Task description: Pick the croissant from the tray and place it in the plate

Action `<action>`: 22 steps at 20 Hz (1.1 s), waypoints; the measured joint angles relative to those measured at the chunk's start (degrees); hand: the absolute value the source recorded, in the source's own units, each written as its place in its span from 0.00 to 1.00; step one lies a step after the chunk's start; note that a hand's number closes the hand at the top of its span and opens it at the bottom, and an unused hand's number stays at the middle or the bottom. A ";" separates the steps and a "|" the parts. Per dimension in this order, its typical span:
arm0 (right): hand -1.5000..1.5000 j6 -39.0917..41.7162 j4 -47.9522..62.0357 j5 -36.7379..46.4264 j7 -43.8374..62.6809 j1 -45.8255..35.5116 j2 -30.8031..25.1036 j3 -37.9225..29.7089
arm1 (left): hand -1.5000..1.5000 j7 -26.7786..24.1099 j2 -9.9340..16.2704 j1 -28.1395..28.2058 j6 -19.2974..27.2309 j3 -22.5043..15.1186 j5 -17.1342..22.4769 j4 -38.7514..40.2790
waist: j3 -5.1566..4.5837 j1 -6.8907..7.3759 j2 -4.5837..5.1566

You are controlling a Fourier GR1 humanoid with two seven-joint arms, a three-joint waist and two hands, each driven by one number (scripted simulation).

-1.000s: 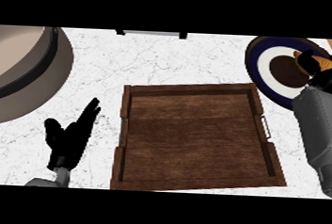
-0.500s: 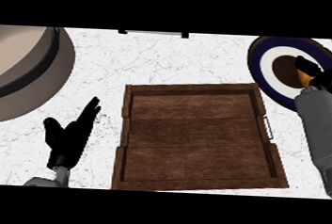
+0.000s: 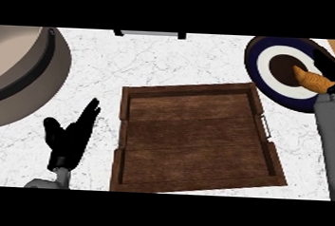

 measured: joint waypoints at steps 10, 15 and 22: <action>0.00 15.02 -18.63 -24.30 -23.29 18.35 7.45 0.25 | 0.50 -0.68 0.02 1.45 -0.03 0.64 -0.71 -0.16 | -0.15 -1.46 -0.76; 0.00 20.48 -19.70 -28.86 -33.01 25.57 11.45 0.42 | 0.50 0.17 0.78 2.53 -1.37 1.63 -0.16 -1.48 | -0.35 -1.26 -0.82; 0.00 18.96 -24.22 -26.25 -34.22 33.70 16.15 5.79 | 0.50 -0.59 -0.32 2.36 -1.80 2.20 -1.35 -0.79 | -0.40 -1.30 -0.95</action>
